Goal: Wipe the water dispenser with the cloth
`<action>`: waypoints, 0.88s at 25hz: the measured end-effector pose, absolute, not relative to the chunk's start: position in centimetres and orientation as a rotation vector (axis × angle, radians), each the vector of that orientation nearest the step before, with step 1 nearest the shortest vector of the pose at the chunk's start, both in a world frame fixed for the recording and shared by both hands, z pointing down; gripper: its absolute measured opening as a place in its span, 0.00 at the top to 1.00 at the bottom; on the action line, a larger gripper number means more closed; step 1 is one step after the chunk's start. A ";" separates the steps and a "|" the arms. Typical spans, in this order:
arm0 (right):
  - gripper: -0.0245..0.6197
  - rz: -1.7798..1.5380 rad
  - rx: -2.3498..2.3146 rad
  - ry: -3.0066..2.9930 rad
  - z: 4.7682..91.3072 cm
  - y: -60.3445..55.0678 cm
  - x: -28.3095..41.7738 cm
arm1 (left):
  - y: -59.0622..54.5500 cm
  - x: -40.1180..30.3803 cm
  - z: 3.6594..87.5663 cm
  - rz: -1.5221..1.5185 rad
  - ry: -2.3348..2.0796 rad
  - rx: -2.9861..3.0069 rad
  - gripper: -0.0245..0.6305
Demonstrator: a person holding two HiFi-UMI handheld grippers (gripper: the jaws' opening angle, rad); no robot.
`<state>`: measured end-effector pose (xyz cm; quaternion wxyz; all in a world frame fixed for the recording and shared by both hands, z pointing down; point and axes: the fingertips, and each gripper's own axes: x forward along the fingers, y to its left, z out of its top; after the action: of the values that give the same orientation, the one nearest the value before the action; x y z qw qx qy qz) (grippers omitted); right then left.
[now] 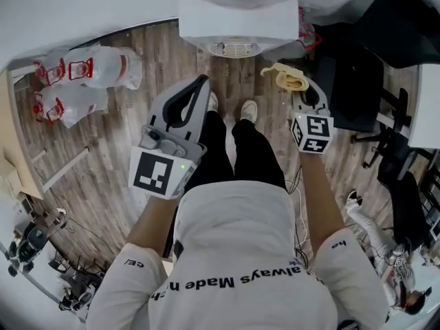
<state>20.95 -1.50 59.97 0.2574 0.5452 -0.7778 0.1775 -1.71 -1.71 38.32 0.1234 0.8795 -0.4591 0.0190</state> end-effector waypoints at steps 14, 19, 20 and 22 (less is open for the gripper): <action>0.87 0.333 1.504 -2.412 37.5 0.3 15.3 | 2.0 -2.8 29.4 -0.004 -1.387 2.647 0.93; 0.87 0.224 1.468 -2.512 31.6 0.9 13.4 | 2.3 -3.5 26.3 -0.053 -1.403 2.674 0.93; 0.87 0.208 1.462 -2.526 30.6 1.1 13.0 | 2.4 -3.6 25.7 -0.060 -1.402 2.681 0.93; 0.87 0.180 1.448 -2.552 28.8 1.5 12.2 | 2.5 -3.7 24.6 -0.069 -1.396 2.695 0.93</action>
<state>12.21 1.53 28.80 0.1008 0.4902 -0.8636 0.0610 -3.73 2.54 24.63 0.0530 0.8865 -0.4591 -0.0226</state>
